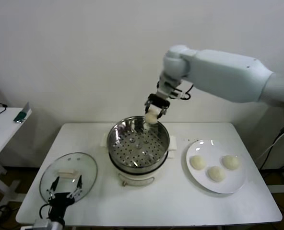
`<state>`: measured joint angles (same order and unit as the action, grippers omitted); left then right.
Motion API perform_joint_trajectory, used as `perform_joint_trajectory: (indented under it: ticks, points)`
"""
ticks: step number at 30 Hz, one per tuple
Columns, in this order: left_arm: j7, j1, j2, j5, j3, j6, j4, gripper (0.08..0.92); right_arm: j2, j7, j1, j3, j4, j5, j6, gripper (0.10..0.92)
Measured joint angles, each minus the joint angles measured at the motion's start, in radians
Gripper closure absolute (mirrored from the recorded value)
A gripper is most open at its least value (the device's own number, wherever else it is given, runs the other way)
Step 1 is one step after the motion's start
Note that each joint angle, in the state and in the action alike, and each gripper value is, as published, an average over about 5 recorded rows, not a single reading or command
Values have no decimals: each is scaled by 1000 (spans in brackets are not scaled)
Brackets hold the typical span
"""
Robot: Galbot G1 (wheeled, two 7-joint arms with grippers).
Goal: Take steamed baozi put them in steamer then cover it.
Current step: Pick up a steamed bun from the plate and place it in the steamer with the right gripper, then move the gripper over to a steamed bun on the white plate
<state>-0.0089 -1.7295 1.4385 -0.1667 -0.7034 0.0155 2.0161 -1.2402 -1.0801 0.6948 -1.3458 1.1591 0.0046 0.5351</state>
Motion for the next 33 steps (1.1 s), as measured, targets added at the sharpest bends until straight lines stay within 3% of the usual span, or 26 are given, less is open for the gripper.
perform_joint_trajectory:
  ticks: [10,20,27,33]
  points:
    - [-7,-5,-1,11,4,-11,-10,177,-98,75,-180,112,-148,-282,142,415]
    - [-14,-10,0,13,7,-19,-13,177,-168,112,-273,164,-275,-402,203,397]
    - [-19,-11,6,14,6,-19,-9,177,-176,131,-277,174,-300,-384,212,236]
    - [-16,-13,9,23,5,-16,-2,177,-135,87,-176,101,-261,-185,183,203]
